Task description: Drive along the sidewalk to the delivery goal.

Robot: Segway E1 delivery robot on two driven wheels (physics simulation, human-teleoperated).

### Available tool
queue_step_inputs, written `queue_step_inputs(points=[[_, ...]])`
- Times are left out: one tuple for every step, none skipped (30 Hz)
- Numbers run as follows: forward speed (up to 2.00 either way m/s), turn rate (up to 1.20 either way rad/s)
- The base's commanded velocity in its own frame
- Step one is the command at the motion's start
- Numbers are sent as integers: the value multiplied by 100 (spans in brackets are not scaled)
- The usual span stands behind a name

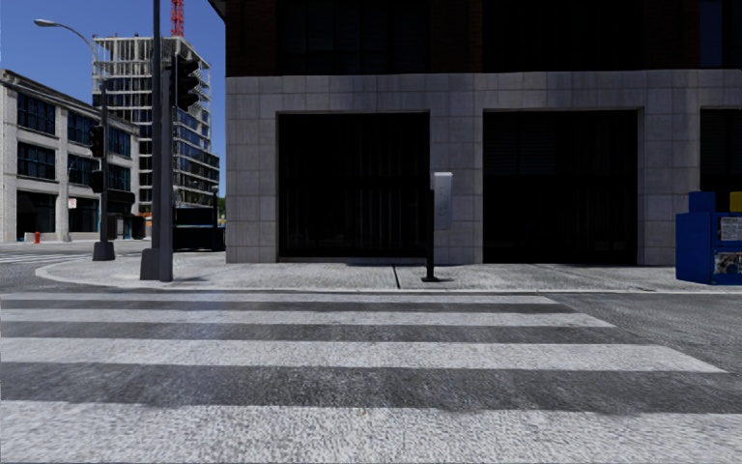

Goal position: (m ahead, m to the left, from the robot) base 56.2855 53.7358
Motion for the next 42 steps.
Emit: queue_step_inputs(points=[[196,21],[196,21],[196,22],[196,22],[196,22],[196,22],[196,22],[196,22],[196,22],[196,22],[196,22],[196,22],[196,22],[196,22],[196,22],[196,22],[196,22],[196,22],[196,22],[196,22],[196,22],[196,22],[196,25],[196,27],[196,27],[196,28],[196,28],[196,31],[196,31],[196,34],[196,38],[196,40],[196,40],[196,41],[196,42],[196,42],[196,42],[196,42],[196,42],[196,42],[196,42],[196,43]])
